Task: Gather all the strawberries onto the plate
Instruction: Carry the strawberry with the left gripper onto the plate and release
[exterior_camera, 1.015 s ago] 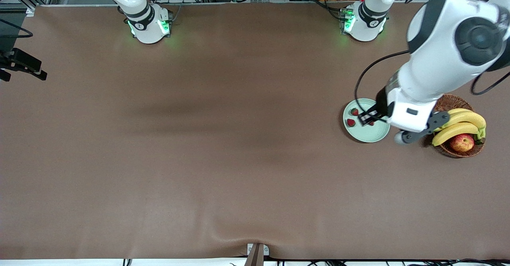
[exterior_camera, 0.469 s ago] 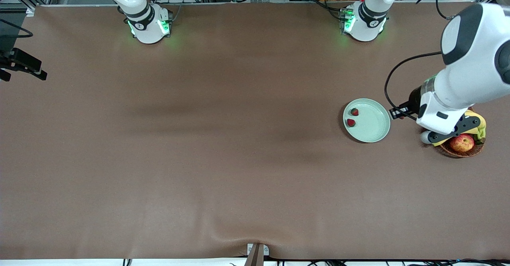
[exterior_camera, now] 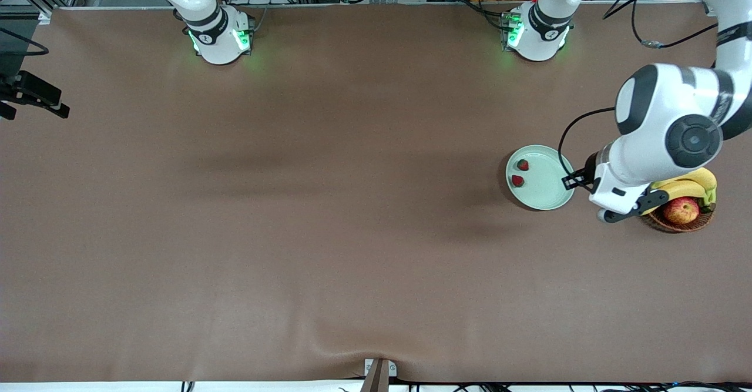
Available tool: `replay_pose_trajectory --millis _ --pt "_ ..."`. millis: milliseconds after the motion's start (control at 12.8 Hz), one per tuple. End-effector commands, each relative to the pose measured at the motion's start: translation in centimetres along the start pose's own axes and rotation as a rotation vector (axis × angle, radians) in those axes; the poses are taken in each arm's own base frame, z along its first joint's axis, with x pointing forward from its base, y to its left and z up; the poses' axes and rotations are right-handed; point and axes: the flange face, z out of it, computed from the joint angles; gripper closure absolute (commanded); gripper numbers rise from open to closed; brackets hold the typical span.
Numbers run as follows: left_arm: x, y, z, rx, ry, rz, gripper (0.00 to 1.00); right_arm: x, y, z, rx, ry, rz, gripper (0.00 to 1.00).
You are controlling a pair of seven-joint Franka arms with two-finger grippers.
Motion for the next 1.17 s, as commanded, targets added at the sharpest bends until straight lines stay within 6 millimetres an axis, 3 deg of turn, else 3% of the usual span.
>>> replay_pose_trajectory --millis 0,156,390,703,781,859,937,1015,1093 --pt "-1.3 -0.7 4.6 -0.017 0.050 0.014 1.00 0.0 -0.1 -0.4 -0.013 -0.004 0.003 0.00" --pt "-1.6 -1.1 8.7 -0.057 0.091 0.008 1.00 0.0 -0.1 -0.5 -0.013 -0.002 0.003 0.00" --pt "-1.3 -1.3 12.2 -0.057 0.061 -0.002 0.99 0.0 -0.1 -0.4 -0.012 -0.007 0.003 0.00" --pt "-1.1 -2.1 14.8 -0.058 0.037 -0.016 0.71 0.0 -0.1 -0.4 -0.013 -0.005 0.004 0.00" --pt "-1.0 -2.1 15.1 -0.058 0.033 -0.017 0.68 0.0 -0.1 -0.4 -0.013 -0.005 0.003 0.00" --pt "-1.0 -2.1 15.4 -0.057 0.027 -0.017 0.54 0.0 -0.1 -0.4 -0.013 -0.005 0.003 0.00" --pt "-1.1 -2.0 15.1 -0.058 0.033 -0.017 0.21 0.0 -0.1 -0.3 -0.012 -0.007 0.003 0.00" --pt "-1.1 -2.1 14.2 -0.059 0.043 -0.018 0.00 0.0 -0.1 -0.3 -0.012 -0.007 0.003 0.00" --pt "-1.2 -2.2 12.1 -0.064 0.070 -0.020 0.00 0.0 -0.1 -0.2 -0.014 -0.010 0.003 0.00"
